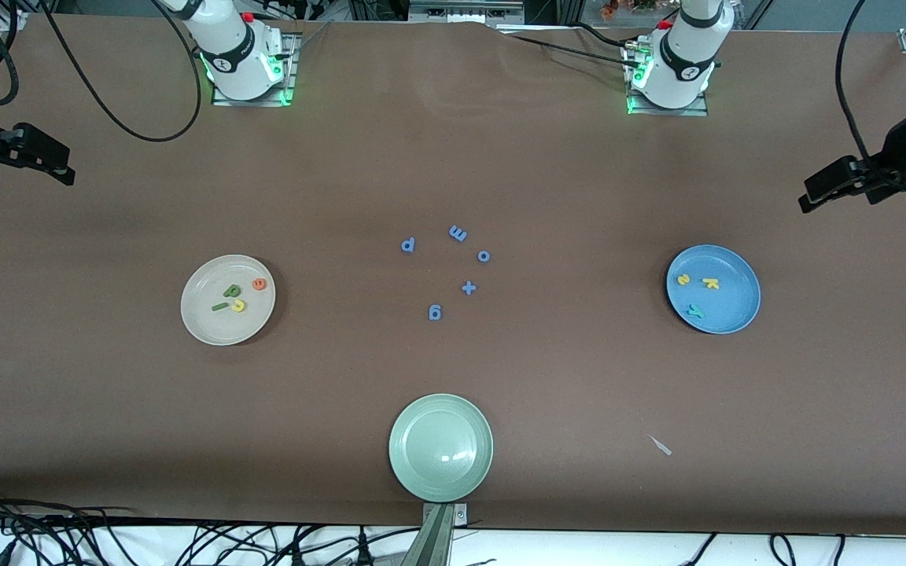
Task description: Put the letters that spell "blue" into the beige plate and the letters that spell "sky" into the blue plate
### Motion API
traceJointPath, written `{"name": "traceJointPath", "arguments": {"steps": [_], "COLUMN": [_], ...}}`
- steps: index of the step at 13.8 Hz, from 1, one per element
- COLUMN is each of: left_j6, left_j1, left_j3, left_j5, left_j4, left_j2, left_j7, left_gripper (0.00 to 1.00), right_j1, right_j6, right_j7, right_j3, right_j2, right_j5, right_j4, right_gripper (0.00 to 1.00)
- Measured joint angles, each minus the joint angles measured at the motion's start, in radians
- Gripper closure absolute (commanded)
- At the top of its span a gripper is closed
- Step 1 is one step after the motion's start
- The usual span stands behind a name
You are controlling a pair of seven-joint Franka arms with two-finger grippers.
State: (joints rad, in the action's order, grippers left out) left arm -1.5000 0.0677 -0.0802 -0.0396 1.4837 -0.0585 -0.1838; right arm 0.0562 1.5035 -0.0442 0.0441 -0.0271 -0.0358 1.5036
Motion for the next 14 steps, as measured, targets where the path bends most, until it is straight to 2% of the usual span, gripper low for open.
{"name": "traceJointPath", "arguments": {"steps": [14], "left_j6": [0.031], "left_j1": [-0.011], "left_j3": [0.014], "left_j5": [0.037], "left_j4": [0.030], "left_j2": [0.042], "left_j7": [0.055], "left_gripper": [0.00], "right_j1": [0.000], "right_j6": [0.000], "right_j7": [0.000], "right_j3": [0.000], "right_j2": [0.000], "right_j5": [0.000], "right_j4": [0.000], "right_gripper": [0.00]}}
